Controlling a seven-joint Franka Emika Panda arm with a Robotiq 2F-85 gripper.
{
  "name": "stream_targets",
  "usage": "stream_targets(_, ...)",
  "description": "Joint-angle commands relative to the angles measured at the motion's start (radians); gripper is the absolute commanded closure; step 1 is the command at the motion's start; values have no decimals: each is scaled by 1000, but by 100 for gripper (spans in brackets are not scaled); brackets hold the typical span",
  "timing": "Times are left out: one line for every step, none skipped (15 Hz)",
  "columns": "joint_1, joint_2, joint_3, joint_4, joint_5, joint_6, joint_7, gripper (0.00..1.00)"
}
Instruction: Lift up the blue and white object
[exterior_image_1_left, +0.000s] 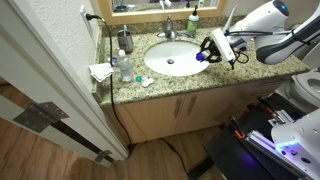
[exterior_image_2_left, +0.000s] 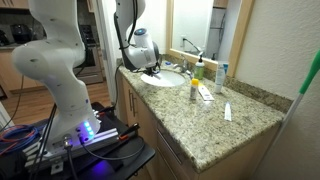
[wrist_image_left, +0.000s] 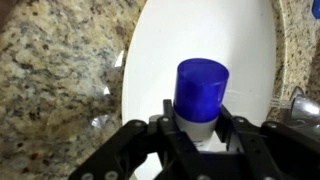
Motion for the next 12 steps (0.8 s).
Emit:
stream_targets(-212, -28, 119, -24, -280, 5, 44, 84)
stream_targets(-311, 48, 206, 16, -370, 0, 53, 84)
stream_targets(-376, 132, 261, 59, -460, 0, 62, 84)
stream_targets(-447, 184, 320, 76, -530, 0, 75, 84)
stream_targets(-518, 222, 378, 79, -592, 0, 84, 84)
stream_targets(-588, 267, 440, 84, -640, 1, 93, 84)
stream_targets(-656, 311, 497, 81, -686, 1, 107, 84)
stream_targets(-726, 357, 553, 72, -731, 1, 125, 84)
stream_targets(-797, 406, 604, 59, -778, 1, 143, 84)
stream_targets(-866, 447, 653, 38, -819, 2, 177, 84)
stream_targets(-920, 486, 691, 22, -859, 2, 220, 84)
stream_targets(-959, 519, 700, -12, -824, 3, 186, 84)
